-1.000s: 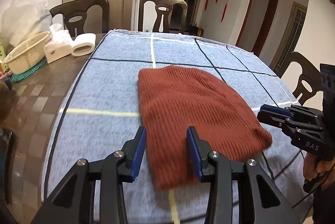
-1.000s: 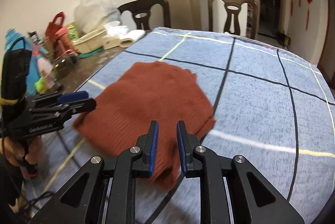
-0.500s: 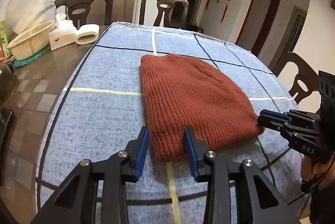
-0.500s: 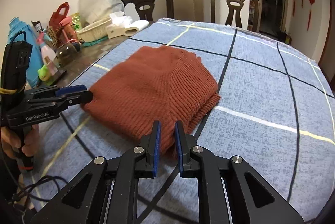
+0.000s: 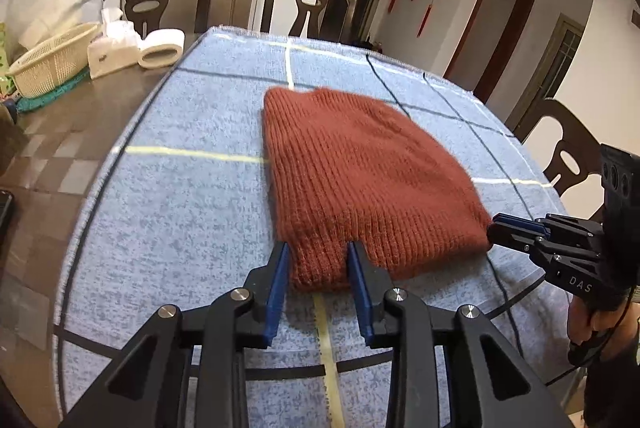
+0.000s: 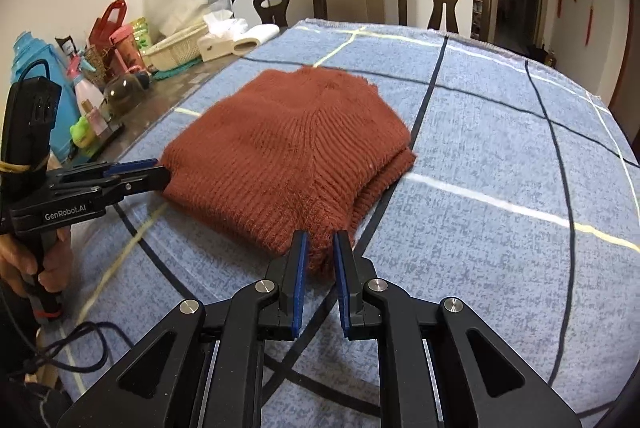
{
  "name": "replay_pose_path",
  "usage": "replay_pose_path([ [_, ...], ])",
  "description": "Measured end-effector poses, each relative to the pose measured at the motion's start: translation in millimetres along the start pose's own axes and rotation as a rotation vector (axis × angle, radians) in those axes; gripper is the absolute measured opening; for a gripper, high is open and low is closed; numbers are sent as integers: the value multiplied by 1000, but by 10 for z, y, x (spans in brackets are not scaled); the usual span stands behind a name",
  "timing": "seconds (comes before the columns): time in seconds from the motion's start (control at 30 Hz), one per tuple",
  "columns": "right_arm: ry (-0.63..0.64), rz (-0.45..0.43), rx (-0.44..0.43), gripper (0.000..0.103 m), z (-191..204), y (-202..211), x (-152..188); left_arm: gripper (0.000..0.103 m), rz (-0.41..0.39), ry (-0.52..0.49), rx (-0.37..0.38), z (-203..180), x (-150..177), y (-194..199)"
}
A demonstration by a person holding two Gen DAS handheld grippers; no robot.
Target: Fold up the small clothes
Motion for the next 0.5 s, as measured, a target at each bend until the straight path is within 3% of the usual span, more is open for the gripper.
replay_pose_path([
  [0.17, 35, -44, -16, 14, 131, 71, -103, 33, -28, -28, 16, -143, -119, 19],
  [0.33, 64, 31, -4, 14, 146, -168, 59, 33, -4, -83, -15, -257, -32, -101],
  [0.5, 58, 10, 0, 14, 129, -75, 52, 33, 12, -83, -44, -233, 9, -79],
])
Point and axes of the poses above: each gripper's, at about its wrist camera, not at the fingertips, and y roughly against the way its jaws point, z to its left, x to its underside, the point moved 9 cm from there along -y, roughly the way its jaws point, and after that the axes turned 2 degrees about -y, right-handed, at the moved point
